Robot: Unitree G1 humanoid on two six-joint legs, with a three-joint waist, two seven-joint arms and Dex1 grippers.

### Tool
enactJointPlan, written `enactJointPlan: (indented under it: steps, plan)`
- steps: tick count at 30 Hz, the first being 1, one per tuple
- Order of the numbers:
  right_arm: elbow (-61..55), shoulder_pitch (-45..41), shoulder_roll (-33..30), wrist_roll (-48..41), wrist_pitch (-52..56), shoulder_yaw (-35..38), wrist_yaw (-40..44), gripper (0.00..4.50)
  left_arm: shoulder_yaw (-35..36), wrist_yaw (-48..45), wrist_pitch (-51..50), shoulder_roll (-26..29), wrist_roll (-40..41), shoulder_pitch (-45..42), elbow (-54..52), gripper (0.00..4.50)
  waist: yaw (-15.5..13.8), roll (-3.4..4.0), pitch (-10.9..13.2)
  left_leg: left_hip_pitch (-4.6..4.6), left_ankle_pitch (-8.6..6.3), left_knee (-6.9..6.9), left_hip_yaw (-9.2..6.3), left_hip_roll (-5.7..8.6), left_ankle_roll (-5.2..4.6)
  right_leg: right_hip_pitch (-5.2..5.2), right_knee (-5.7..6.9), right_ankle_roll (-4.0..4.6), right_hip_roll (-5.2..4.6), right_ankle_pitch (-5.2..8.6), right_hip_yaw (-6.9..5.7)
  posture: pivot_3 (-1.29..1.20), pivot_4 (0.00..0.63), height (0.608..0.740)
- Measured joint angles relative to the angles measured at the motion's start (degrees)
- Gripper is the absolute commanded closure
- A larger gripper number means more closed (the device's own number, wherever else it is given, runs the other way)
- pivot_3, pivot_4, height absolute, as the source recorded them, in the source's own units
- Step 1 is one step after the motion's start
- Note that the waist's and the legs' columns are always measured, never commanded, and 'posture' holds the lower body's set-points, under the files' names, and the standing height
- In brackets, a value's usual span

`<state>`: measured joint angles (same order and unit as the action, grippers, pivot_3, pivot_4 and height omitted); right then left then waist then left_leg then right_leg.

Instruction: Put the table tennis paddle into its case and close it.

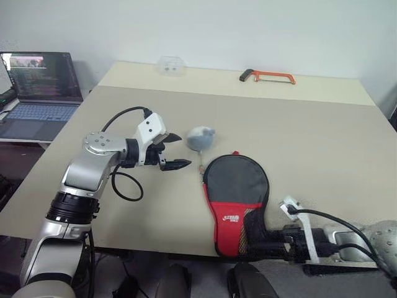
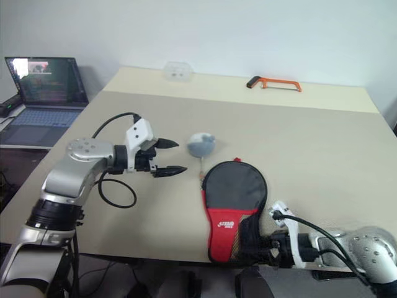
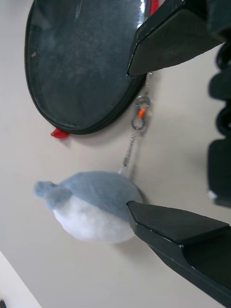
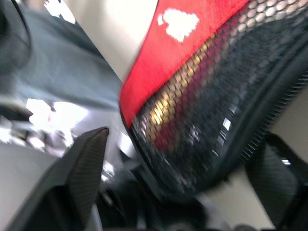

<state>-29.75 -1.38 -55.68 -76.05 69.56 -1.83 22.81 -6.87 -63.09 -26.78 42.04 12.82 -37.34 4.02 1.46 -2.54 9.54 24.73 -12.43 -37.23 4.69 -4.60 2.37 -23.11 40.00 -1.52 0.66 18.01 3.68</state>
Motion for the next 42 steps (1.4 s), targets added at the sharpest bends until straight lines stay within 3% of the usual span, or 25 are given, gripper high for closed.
enactJointPlan:
  steps: [5, 8, 10, 12, 14, 21, 30, 35, 42]
  plan:
    - [2.52, 2.69, -15.06, 17.6, -9.59, 1.53, 12.63, 0.04, 0.13, 0.62, 0.12, 0.45, -0.3, 0.01, 0.76, 0.0, -0.46, -0.1, -0.05, 0.03, -0.06, -0.15, 0.01, 0.05, -0.13, 0.05, -0.04, -0.04, -0.07, -0.02, -0.03, 0.0, 0.15, 0.74]
    - [7.81, 2.86, -18.64, 27.67, -16.96, 3.62, 17.09, 0.04, 0.34, 2.23, 0.81, 0.21, -0.72, -0.2, 2.33, 0.0, -0.41, -0.09, -0.05, 0.03, -0.06, -0.17, 0.03, 0.01, -0.13, 0.01, -0.01, -0.04, 0.01, -0.03, -0.01, 0.0, 0.15, 0.74]
    - [10.0, -1.41, -15.3, 31.9, -23.06, 6.35, 16.97, 0.04, 0.56, 3.68, 0.85, -0.82, -0.95, -1.1, 3.6, 0.0, 0.05, -0.06, -0.03, 0.03, -0.06, -0.24, 0.03, 0.0, -0.12, -0.04, 0.05, -0.04, 0.08, -0.03, 0.0, 0.0, 0.15, 0.74]
    - [11.09, -12.37, -5.5, 32.31, -26.67, 8.05, 13.71, 0.04, 0.78, 4.79, 0.84, -1.99, -0.98, -2.77, 4.92, 0.0, 0.84, -0.08, 0.0, 0.0, -0.06, -0.37, 0.0, -0.1, -0.12, -0.04, 0.1, 0.02, 0.27, -0.08, 0.04, 0.0, 0.15, 0.74]
    - [9.3, -18.28, 0.15, 33.58, -30.26, 7.34, 12.02, 0.04, 0.44, 5.04, 0.83, -3.33, -0.91, -4.37, 4.99, 0.0, 1.0, 0.01, 0.05, 0.01, -0.06, -0.37, -0.05, -0.09, -0.12, -0.05, 0.17, 0.02, 0.27, -0.08, 0.08, 0.0, 0.15, 0.74]
    - [8.71, -19.81, 21.21, 46.31, -38.67, -6.43, 7.31, 0.04, -0.61, 6.5, 1.14, -5.81, -3.13, -7.55, 9.58, 0.0, 0.1, 0.1, 0.09, 0.21, -0.06, -0.48, 0.04, -0.08, -0.1, -0.16, 0.16, 0.03, 0.19, -0.06, 0.12, 0.0, 0.15, 0.74]
    - [13.57, -16.12, 33.53, 53.33, -42.74, -11.59, 5.77, 0.04, -1.19, 11.36, 2.09, -13.18, -5.45, -13.77, 16.97, 0.0, -0.6, 0.06, 0.07, 0.13, -0.07, -0.73, 0.09, -0.02, -0.11, -0.13, 0.48, 0.02, 0.14, -0.07, -0.05, 0.0, 0.15, 0.74]
    - [17.19, -13.64, 36.6, 54.25, -42.61, -12.62, 6.65, 0.04, -2.33, 14.1, 0.65, -18.61, -7.24, -16.7, 23.12, 0.0, -0.45, 0.06, 0.07, 0.1, -0.07, -0.73, 0.09, -0.01, -0.11, -0.14, 0.56, 0.03, 0.14, -0.06, -0.02, 0.0, 0.15, 0.74]
    - [20.08, -13.19, 38.73, 56.88, -42.65, -12.93, 6.62, 0.04, -4.6, 18.9, 1.19, -21.26, -11.98, -17.7, 28.63, 0.0, 0.34, 0.07, 0.08, 0.06, -0.07, -0.72, 0.1, -0.02, -0.11, -0.18, 0.67, 0.04, 0.17, -0.05, 0.03, 0.0, 0.15, 0.74]
